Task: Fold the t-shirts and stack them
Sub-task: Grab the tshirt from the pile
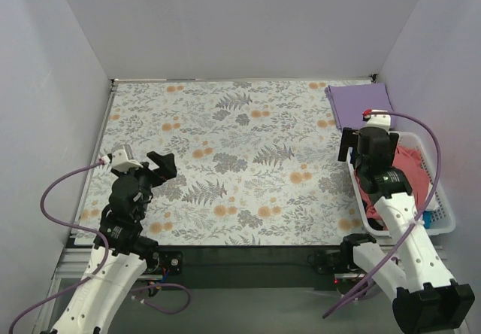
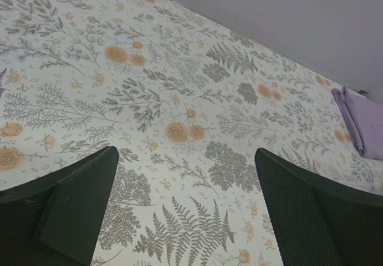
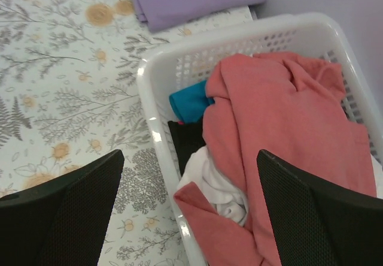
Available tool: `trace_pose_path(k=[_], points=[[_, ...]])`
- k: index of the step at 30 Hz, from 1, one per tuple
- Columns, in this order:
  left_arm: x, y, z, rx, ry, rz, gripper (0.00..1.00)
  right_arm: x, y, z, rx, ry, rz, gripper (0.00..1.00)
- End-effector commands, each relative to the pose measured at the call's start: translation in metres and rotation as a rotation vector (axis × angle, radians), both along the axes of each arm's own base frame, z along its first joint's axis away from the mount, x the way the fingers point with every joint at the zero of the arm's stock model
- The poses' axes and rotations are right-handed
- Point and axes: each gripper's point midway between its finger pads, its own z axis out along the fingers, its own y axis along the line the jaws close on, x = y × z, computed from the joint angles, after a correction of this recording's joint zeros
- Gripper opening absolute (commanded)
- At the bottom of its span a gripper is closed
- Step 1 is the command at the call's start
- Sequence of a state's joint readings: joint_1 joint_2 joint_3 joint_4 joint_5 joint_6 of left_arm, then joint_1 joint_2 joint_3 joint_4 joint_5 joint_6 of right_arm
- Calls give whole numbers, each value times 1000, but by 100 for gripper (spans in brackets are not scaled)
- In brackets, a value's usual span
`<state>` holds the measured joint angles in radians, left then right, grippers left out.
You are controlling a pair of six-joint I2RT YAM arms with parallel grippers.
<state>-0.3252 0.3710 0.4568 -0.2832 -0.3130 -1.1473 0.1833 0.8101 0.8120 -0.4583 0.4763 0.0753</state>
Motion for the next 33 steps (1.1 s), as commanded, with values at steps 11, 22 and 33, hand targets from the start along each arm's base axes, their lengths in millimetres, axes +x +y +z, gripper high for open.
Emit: trace_pose_path(k=[11,22,33], points=[[-9,-11,25,-35,-127,-59,98,30,-82,-32,113,91,-401,72],[-13,-11,31,-49,-160,-65,98,22,-87,-68,165,161,-422,38],[-13,-13,30,-48,-155,-73,98,25,-79,-50,185,116,-368,1]])
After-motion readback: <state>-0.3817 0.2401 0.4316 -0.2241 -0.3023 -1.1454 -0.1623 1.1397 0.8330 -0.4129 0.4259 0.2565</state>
